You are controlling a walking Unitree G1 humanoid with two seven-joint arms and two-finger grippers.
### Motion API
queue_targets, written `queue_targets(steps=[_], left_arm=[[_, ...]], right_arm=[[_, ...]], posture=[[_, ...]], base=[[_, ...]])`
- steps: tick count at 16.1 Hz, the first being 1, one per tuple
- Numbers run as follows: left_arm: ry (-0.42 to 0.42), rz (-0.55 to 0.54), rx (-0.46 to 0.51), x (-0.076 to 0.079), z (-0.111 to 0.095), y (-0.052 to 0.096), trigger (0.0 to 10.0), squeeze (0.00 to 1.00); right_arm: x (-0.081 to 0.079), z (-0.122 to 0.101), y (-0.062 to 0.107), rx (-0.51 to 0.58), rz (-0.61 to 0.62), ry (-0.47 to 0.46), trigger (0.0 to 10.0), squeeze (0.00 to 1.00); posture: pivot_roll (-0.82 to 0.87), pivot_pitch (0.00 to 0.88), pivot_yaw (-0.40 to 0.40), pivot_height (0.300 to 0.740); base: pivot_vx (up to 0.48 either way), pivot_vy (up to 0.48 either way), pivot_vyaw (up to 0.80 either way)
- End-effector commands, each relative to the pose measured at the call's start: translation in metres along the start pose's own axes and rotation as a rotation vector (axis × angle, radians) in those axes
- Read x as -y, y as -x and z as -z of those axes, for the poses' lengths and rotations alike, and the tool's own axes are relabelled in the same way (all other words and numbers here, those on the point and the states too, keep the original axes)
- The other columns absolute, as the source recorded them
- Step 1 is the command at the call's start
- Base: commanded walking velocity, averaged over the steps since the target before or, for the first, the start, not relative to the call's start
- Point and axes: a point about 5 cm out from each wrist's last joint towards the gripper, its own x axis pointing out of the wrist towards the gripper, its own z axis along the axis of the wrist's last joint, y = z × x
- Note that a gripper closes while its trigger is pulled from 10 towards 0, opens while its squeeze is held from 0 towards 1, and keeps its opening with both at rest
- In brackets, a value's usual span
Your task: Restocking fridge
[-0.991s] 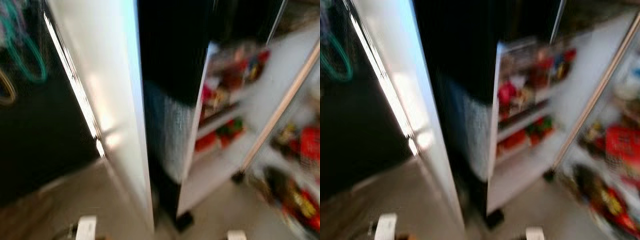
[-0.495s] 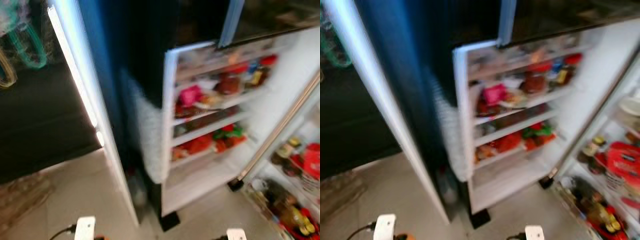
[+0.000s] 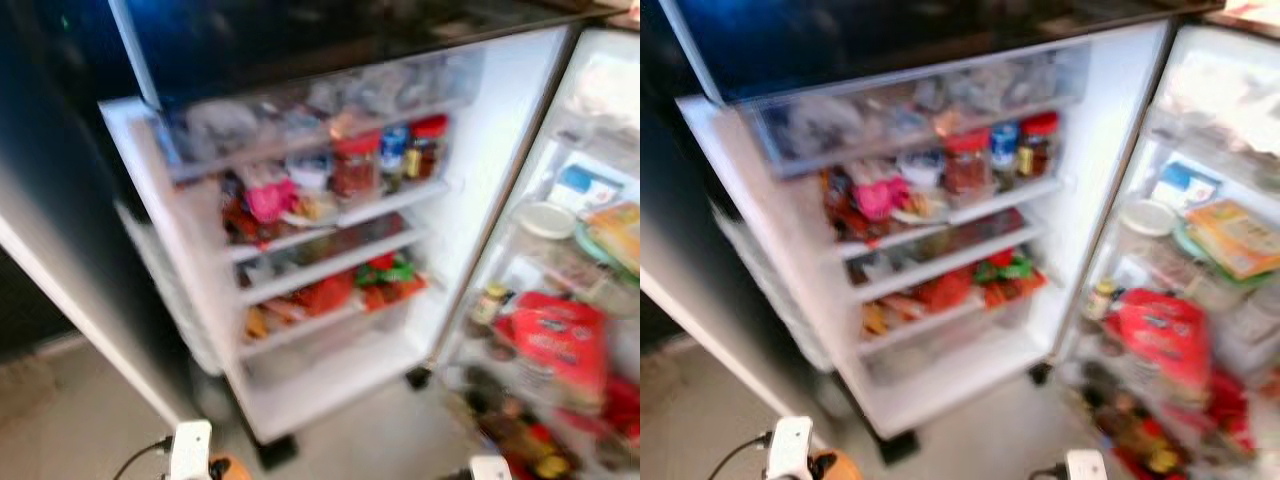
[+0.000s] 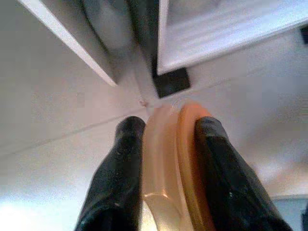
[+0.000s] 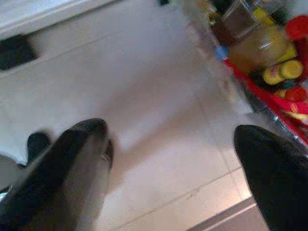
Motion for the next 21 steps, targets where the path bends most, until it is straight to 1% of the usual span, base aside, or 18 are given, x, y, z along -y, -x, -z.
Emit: queue_targets(steps=[1,3,4,5,6,7,8,9,10,11,12,13,14,16,18,19,20,21], left_arm=[[-0.02,0.004,-0.089,0.0,0.021,0.004,10.0,0.0],[-0.021,0.004,-0.088,0.0,0.021,0.004,10.0,0.0],[-0.031,-0.004,-0.081,-0.001,0.02,0.004,10.0,0.0],[-0.1,0.001,-0.038,-0.001,0.012,0.003,10.0,0.0],[-0.169,0.017,0.021,0.003,-0.002,0.0,10.0,0.0],[-0.217,0.019,0.067,0.005,-0.013,-0.002,10.0,0.0],[-0.325,0.033,0.182,0.011,-0.038,-0.004,10.0,0.0],[-0.355,0.06,0.306,0.018,-0.065,-0.005,10.0,0.0],[-0.334,0.066,0.409,0.021,-0.087,-0.003,10.0,0.0],[-0.312,0.069,0.483,0.023,-0.103,0.0,10.0,0.0],[-0.236,0.083,0.607,0.027,-0.13,0.005,10.0,0.0],[-0.073,0.14,0.648,0.032,-0.145,0.008,10.0,0.0],[0.13,0.201,0.626,0.037,-0.148,0.008,10.0,0.0],[0.441,0.243,0.603,0.032,-0.145,0.009,10.0,0.0],[0.591,0.29,0.609,0.028,-0.137,0.014,10.0,0.0],[0.691,0.345,0.62,0.025,-0.137,0.017,10.0,0.0],[0.733,0.379,0.634,0.024,-0.137,0.02,10.0,0.0],[0.732,0.398,0.632,0.025,-0.136,0.02,10.0,0.0]], right_arm=[[-0.002,0.005,0.001,-0.017,-0.008,0.007,10.0,0.0],[-0.003,0.006,0.001,-0.02,-0.015,0.009,10.0,0.0],[-0.004,0.006,0.001,-0.022,-0.028,0.007,10.0,0.0],[-0.008,0.006,0.001,-0.021,-0.04,0.006,10.0,0.0],[-0.01,0.007,0.001,-0.03,-0.063,0.038,10.0,0.0],[-0.012,0.008,0.001,-0.034,-0.076,0.058,10.0,0.0],[-0.012,0.007,0.001,-0.028,-0.075,0.046,10.0,0.0],[-0.006,0.006,0.001,-0.025,-0.038,0.002,10.0,0.0],[-0.003,0.007,0.001,-0.032,-0.027,-0.004,10.0,0.0],[-0.002,0.007,0.001,-0.035,-0.027,-0.002,10.0,0.0],[-0.001,0.009,0.002,-0.035,-0.013,-0.018,10.0,0.0],[0.0,0.01,0.002,-0.037,-0.013,-0.019,10.0,0.0],[0.001,0.01,0.002,-0.039,-0.019,-0.004,10.0,0.0],[0.004,0.011,0.002,-0.041,-0.006,-0.015,10.0,0.0],[0.006,0.012,0.003,-0.044,0.002,-0.016,10.0,0.0],[0.007,0.012,0.003,-0.047,0.002,-0.015,10.0,0.0],[0.007,0.013,0.003,-0.049,0.0,-0.008,10.0,0.0],[0.007,0.012,0.003,-0.049,-0.002,0.008,10.0,0.0]], posture=[[-0.02,0.025,0.02,0.74],[-0.02,0.021,0.021,0.74],[-0.02,0.017,0.02,0.74],[-0.02,0.012,0.022,0.74],[-0.02,0.011,0.022,0.74],[-0.02,0.013,0.021,0.74],[-0.02,0.017,0.023,0.74],[-0.01,0.024,0.024,0.74],[-0.02,0.027,0.024,0.74],[-0.02,0.031,0.022,0.74],[-0.02,0.039,0.022,0.74],[-0.01,0.041,0.022,0.74],[-0.01,0.04,0.019,0.74],[-0.01,0.044,0.019,0.74],[-0.01,0.051,0.013,0.74],[-0.01,0.052,0.009,0.74],[0.0,0.052,0.009,0.74],[0.0,0.052,0.005,0.74]], base=[[0.0,-0.39,0.0],[0.0,-0.375,0.68],[0.0,0.0,0.0],[0.0,0.0,0.0],[0.0,0.0,0.0],[0.0,0.0,0.0],[0.0,0.0,0.0],[0.0,0.0,0.0],[0.0,0.0,0.0],[0.0,0.0,0.0],[0.0,0.0,0.0],[0.0,0.0,0.0],[0.0,0.0,0.0],[0.0,0.0,0.0],[0.0,0.0,0.0],[0.0,0.0,0.0],[0.0,0.0,0.0],[0.0,0.0,0.0]])
